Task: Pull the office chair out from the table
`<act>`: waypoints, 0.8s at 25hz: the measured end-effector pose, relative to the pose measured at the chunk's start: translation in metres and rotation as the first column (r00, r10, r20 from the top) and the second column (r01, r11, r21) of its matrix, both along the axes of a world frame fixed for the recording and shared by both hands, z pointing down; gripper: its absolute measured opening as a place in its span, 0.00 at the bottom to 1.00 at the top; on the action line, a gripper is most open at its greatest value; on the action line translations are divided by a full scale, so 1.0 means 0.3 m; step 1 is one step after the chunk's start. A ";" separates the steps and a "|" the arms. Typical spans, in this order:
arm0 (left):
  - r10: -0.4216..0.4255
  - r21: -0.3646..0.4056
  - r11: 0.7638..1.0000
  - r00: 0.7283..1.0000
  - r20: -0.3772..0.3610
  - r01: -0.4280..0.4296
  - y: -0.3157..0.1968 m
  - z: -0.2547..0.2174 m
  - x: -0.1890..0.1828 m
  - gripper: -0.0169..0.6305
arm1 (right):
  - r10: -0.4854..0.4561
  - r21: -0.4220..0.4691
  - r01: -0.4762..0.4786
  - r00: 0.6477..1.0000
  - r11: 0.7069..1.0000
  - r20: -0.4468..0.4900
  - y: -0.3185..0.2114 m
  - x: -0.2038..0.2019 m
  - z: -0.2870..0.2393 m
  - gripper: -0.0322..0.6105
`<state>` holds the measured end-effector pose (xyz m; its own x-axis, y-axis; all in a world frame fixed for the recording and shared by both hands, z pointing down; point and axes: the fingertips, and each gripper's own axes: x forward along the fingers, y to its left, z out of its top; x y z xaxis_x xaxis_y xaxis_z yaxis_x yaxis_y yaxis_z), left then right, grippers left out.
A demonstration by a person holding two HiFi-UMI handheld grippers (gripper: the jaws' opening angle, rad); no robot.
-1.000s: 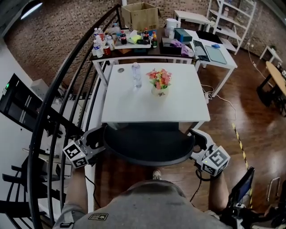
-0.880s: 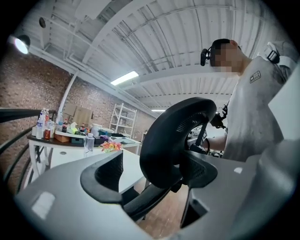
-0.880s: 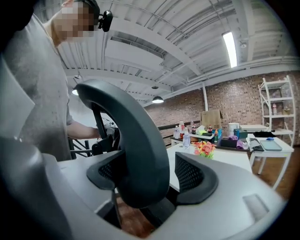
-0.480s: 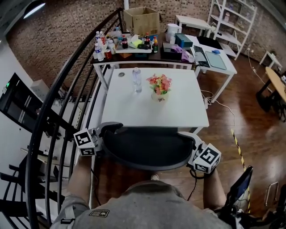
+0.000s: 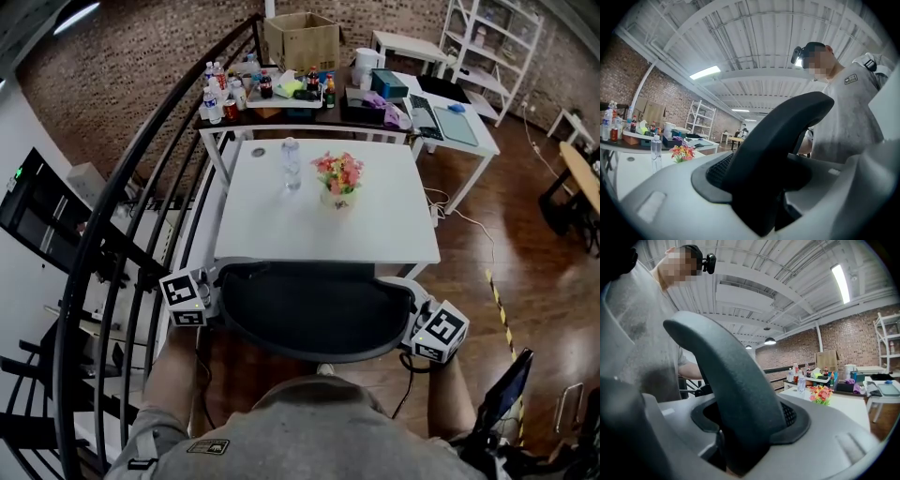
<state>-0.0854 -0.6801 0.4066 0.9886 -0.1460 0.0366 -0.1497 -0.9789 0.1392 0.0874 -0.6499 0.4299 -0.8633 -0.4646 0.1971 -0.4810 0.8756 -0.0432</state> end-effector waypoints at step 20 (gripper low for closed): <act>0.037 -0.012 0.999 0.999 0.007 -0.037 0.244 0.003 -0.001 0.39 | -0.030 -0.036 0.030 1.000 0.999 0.007 0.245 0.001 0.002 0.37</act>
<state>-0.0857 -0.6070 0.4075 0.9931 -0.1084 0.0458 -0.1141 -0.9820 0.1503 0.0879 -0.5764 0.4306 -0.8781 -0.4311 0.2077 -0.4542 0.8875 -0.0781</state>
